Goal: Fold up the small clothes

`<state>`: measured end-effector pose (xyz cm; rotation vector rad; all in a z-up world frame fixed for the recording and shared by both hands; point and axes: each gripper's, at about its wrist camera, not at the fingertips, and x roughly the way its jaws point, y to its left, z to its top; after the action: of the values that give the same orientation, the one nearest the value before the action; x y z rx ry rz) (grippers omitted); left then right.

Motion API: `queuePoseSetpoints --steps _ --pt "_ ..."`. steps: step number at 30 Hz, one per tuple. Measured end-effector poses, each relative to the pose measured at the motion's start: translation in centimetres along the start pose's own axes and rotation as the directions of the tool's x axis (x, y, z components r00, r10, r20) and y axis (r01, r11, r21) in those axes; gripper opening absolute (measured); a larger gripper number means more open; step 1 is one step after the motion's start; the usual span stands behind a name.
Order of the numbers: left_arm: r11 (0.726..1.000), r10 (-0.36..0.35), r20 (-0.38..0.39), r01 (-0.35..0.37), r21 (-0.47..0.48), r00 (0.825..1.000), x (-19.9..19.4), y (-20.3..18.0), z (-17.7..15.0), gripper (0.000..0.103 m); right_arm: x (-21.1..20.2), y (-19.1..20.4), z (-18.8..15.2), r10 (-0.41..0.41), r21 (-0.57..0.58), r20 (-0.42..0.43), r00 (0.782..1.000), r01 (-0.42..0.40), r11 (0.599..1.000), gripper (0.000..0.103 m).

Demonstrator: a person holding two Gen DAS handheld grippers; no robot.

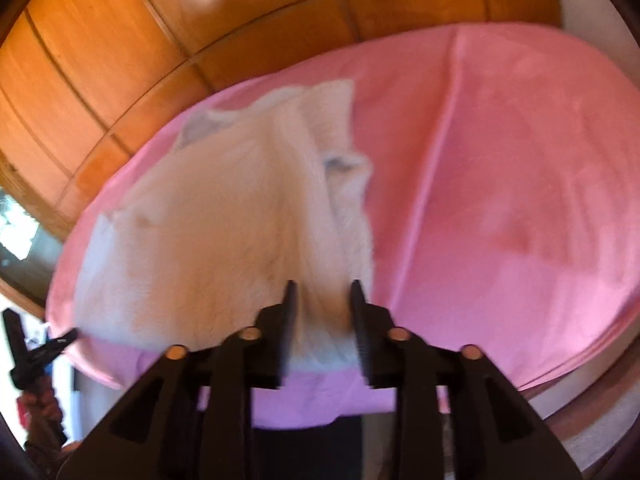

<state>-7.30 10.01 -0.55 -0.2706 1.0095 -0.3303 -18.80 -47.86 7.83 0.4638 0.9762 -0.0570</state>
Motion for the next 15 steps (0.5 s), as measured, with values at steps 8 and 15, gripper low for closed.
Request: queuePoseSetpoints --steps 8,15 --pt "0.956 -0.159 0.039 0.143 0.257 0.987 2.3 -9.1 3.9 0.025 1.8 6.8 2.3 0.063 -0.181 0.062 0.996 -0.051 0.982 0.047" --pt "0.946 -0.053 -0.073 0.074 0.317 0.996 11.2 -12.3 5.9 0.025 8.5 11.2 3.3 0.049 -0.26 -0.035 0.998 -0.057 0.964 0.03"
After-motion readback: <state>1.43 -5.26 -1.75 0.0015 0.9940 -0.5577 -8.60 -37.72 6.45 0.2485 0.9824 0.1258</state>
